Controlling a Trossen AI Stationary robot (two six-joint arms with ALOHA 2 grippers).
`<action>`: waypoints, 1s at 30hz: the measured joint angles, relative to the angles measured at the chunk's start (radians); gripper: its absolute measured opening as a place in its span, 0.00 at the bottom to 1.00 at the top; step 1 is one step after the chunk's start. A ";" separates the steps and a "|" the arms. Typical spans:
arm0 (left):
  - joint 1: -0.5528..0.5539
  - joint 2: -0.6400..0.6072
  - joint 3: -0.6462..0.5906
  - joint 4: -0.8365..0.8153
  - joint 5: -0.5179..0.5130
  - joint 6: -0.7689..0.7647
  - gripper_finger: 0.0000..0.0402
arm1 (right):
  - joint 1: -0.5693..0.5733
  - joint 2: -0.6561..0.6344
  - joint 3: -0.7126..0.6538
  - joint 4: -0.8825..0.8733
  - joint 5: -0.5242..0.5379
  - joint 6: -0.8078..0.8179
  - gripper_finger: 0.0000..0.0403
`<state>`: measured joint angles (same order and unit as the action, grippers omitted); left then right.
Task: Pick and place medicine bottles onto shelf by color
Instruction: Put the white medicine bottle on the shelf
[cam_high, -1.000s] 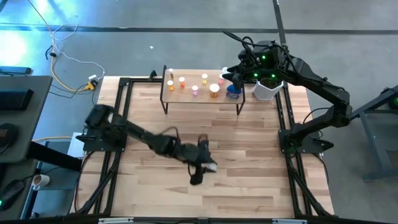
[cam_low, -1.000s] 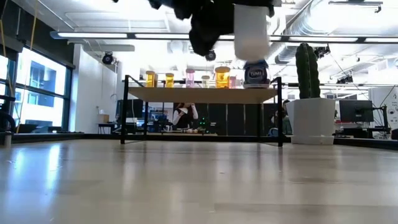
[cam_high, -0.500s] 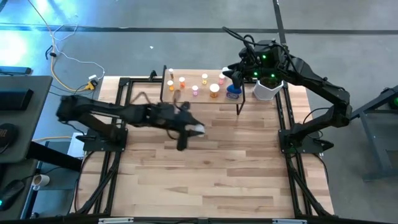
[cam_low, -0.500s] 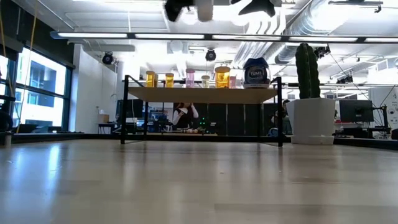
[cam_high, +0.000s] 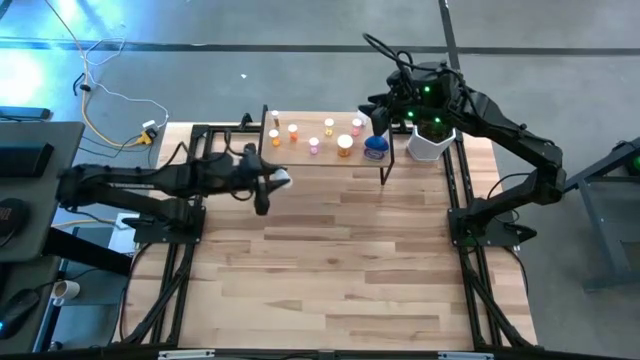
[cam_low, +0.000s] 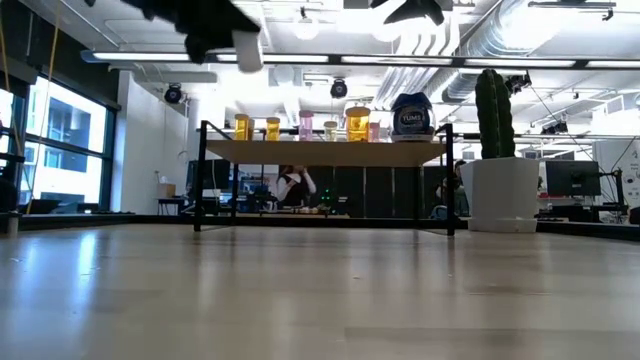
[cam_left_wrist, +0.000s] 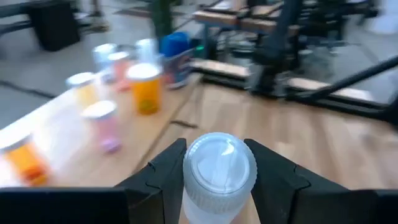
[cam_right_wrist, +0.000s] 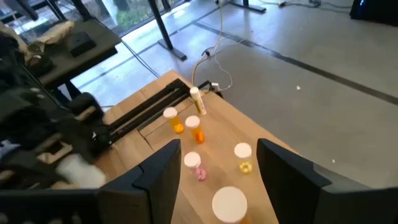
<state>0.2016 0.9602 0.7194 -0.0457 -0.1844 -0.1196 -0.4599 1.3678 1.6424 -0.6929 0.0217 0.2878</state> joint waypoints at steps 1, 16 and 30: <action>0.009 -0.010 -0.015 0.000 -0.021 0.001 0.35 | 0.000 0.000 0.000 0.007 0.000 0.000 0.50; 0.180 0.127 -0.040 0.064 -0.081 0.178 0.34 | 0.000 0.000 0.000 0.024 0.053 0.021 0.50; 0.308 0.239 -0.040 0.176 -0.077 0.149 0.34 | 0.000 0.000 0.000 0.024 0.090 -0.035 0.50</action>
<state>0.5094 1.1988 0.6796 0.1302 -0.2618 0.0290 -0.4603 1.3678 1.6424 -0.6685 0.1120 0.2531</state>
